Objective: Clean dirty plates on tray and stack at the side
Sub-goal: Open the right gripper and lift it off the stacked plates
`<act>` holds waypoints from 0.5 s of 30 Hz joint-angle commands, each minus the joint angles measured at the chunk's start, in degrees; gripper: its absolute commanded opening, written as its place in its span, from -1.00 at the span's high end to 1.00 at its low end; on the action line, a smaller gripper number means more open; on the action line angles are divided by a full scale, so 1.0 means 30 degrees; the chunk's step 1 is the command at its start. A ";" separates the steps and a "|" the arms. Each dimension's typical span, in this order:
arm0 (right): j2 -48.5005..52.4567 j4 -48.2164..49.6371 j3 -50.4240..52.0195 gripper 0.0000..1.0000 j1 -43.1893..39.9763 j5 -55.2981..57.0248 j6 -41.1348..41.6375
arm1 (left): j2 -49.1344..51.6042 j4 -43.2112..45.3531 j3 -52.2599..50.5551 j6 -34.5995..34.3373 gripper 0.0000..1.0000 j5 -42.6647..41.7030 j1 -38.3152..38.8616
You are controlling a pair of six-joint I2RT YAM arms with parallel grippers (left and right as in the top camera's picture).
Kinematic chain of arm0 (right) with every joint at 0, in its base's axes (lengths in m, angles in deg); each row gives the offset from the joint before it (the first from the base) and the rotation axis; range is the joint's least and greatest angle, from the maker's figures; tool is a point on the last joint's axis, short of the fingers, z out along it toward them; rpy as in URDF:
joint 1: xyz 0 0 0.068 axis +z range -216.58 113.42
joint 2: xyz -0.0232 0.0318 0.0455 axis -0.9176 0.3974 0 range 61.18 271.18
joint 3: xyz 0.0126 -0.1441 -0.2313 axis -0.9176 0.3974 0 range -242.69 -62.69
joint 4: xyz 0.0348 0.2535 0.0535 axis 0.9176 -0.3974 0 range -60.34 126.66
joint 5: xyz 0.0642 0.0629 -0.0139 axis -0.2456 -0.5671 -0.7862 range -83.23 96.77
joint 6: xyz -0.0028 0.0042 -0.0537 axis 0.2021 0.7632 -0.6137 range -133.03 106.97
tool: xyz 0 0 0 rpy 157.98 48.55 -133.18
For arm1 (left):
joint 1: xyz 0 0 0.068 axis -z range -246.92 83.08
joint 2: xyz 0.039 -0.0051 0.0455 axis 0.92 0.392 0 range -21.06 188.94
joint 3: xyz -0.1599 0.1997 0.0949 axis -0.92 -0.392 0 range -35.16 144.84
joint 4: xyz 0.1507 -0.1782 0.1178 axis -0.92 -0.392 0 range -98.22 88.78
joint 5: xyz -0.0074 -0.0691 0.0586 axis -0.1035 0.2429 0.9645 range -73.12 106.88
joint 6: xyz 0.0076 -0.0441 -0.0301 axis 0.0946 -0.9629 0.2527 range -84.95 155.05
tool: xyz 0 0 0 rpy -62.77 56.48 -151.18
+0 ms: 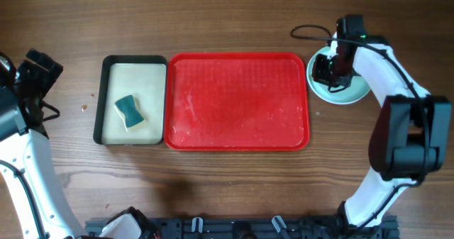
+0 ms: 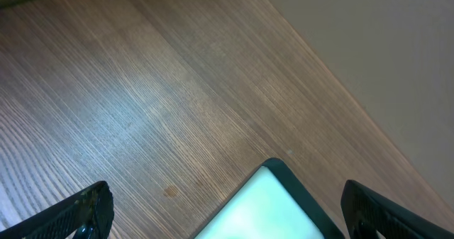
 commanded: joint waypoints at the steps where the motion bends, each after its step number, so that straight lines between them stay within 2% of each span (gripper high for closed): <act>1: -0.1909 -0.0663 -0.1829 0.50 0.0080 -0.0882 -0.1180 | 0.0051 0.0044 0.0029 0.0036 -1.00 -0.0087 -0.0102; 4: -0.2718 -0.0874 -0.1982 0.18 0.0153 -0.1734 -0.2463 | 0.0051 0.0044 0.0029 0.0036 -1.00 -0.0087 -0.0102; 9: -0.3024 -0.2412 -0.1829 -0.01 0.0517 -0.3730 -0.2710 | 0.0051 0.0051 0.0036 0.0036 -1.00 -0.0087 -0.0102; 12: -0.3024 -0.2463 -0.1559 -0.22 0.1384 -0.3606 -0.4459 | 0.0051 0.0044 0.0029 0.0036 -1.00 -0.0087 -0.0102; 14: -0.2980 -0.2324 -0.1494 -0.55 0.1923 -0.2710 -0.5034 | 0.0051 0.0044 0.0036 0.0036 -1.00 -0.0087 -0.0102; 15: -0.2980 -0.2317 -0.1494 -1.00 0.2113 -0.2280 -0.5020 | 0.0051 0.0051 0.0029 0.0036 -1.00 -0.0087 -0.0102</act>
